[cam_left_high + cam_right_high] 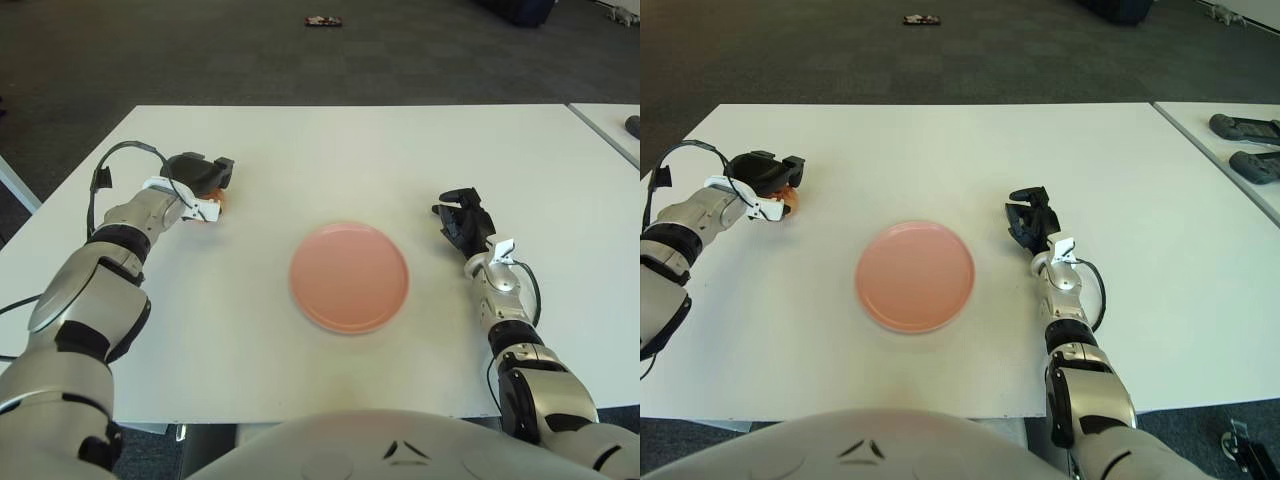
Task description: Put the apple into the plate.
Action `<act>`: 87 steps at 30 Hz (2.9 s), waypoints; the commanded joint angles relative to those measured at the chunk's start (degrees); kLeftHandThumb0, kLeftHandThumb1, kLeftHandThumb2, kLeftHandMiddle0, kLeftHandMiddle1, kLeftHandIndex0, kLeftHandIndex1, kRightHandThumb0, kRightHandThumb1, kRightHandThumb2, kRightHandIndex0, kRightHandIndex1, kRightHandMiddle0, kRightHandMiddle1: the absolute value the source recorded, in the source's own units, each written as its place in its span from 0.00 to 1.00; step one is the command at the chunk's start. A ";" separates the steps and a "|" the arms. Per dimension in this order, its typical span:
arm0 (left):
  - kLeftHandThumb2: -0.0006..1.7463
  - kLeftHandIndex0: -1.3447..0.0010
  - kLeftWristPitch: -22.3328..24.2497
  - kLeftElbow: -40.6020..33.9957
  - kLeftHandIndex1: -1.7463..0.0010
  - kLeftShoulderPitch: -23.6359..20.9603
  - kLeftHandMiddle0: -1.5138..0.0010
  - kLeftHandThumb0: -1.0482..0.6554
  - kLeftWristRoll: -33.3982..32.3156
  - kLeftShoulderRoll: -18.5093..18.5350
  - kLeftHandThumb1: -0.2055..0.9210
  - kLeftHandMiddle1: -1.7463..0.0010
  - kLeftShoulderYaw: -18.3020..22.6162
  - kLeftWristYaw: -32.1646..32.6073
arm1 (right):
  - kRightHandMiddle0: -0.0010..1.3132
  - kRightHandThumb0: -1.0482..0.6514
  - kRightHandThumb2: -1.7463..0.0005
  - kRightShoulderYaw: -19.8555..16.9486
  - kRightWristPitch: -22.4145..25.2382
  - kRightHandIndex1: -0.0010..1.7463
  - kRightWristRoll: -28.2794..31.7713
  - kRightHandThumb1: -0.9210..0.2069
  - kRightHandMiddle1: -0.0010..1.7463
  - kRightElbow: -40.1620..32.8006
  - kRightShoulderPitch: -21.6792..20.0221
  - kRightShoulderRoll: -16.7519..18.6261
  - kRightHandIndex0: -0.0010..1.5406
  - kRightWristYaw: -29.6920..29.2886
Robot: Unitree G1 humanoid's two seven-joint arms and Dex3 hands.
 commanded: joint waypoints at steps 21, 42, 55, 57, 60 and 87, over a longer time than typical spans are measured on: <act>0.84 0.46 -3.54 0.13 0.00 0.41 0.40 0.61 1.68 1.70 0.23 0.27 -0.01 1.92 | 0.19 0.41 0.73 0.11 3.52 0.71 -0.06 0.00 0.97 2.23 3.03 0.46 0.22 0.27; 0.83 0.56 -3.65 7.38 0.00 -0.39 0.61 0.62 0.55 -1.69 0.36 0.01 -0.07 5.74 | 0.19 0.41 0.73 -0.03 3.65 0.71 0.03 0.00 0.97 2.39 2.86 0.24 0.22 0.45; 0.86 0.48 -4.09 7.28 0.12 0.30 0.48 0.61 1.84 -1.22 0.25 0.03 -1.41 8.83 | 0.19 0.41 0.73 -0.20 3.70 0.71 0.04 0.00 0.97 2.53 2.74 0.13 0.22 0.64; 0.85 0.46 -3.99 7.22 0.16 0.29 0.48 0.61 2.10 -1.23 0.25 0.02 -1.82 9.29 | 0.19 0.41 0.73 -0.26 3.70 0.71 0.06 0.00 0.97 2.56 2.74 0.06 0.22 0.73; 0.85 0.46 -3.67 7.24 0.14 0.26 0.50 0.61 2.31 -1.25 0.26 0.02 -2.27 9.70 | 0.19 0.41 0.73 -0.31 3.70 0.71 0.06 0.00 0.97 2.58 2.73 0.04 0.22 0.79; 0.85 0.54 -1.90 6.82 0.02 1.04 0.59 0.61 -2.18 -3.70 0.33 0.01 0.34 5.58 | 0.19 0.41 0.73 -0.56 3.78 0.71 0.20 0.00 0.97 2.63 2.70 -0.27 0.22 1.18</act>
